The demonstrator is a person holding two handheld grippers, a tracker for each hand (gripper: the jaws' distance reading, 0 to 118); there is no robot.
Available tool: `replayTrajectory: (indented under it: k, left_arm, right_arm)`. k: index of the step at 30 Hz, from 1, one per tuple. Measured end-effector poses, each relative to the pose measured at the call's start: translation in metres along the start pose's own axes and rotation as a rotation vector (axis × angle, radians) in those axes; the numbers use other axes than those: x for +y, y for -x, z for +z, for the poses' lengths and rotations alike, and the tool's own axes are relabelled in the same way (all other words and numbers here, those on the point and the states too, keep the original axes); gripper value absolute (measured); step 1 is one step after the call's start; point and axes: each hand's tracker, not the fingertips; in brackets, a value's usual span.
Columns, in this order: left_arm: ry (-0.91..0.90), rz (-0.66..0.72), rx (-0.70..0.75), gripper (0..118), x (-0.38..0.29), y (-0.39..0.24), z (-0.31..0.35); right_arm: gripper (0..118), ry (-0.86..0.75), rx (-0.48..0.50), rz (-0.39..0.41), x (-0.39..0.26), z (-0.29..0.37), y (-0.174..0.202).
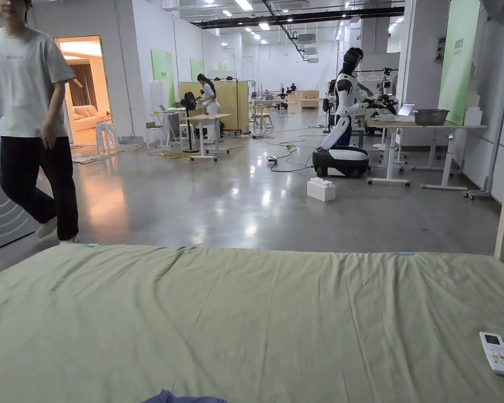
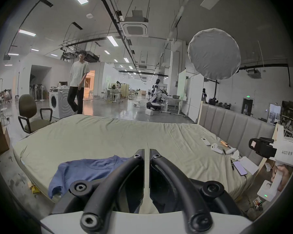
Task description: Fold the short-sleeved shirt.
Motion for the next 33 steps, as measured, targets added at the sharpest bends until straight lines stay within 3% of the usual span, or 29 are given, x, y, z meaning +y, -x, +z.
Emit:
replayTrajectory:
  k: [10, 13, 17, 19, 21, 23, 30, 33]
  left_arm:
    - [0.009, -0.006, 0.002, 6, 0.0, 0.016, 0.008]
    - [0.012, -0.055, 0.07, 16, 0.003, 0.034, 0.01]
    - [0.056, -0.06, 0.142, 25, 0.004, 0.061, 0.01]
    - [0.088, -0.031, 0.163, 55, 0.001, 0.073, 0.005]
    - [0.12, 0.012, 0.156, 95, -0.006, 0.087, -0.005]
    - [0.169, 0.07, 0.165, 109, -0.017, 0.098, -0.022]
    - [0.369, 0.117, 0.099, 108, -0.072, 0.123, -0.12]
    - [0.459, 0.151, 0.087, 100, -0.103, 0.131, -0.172]
  right_arm:
    - [1, 0.001, 0.02, -0.021, 0.003, 0.004, -0.005]
    - [1, 0.019, 0.012, 0.01, -0.001, 0.005, -0.009]
    - [1, 0.077, 0.015, -0.018, -0.011, 0.001, -0.015]
    - [1, 0.102, 0.018, -0.03, -0.017, -0.003, -0.018]
    - [1, 0.153, -0.001, -0.056, -0.025, -0.009, -0.021]
    - [1, 0.177, 0.003, -0.067, -0.026, -0.016, -0.022]
    - [1, 0.267, -0.003, -0.093, -0.037, -0.029, -0.02]
    - [1, 0.307, -0.008, -0.093, -0.044, -0.029, -0.021]
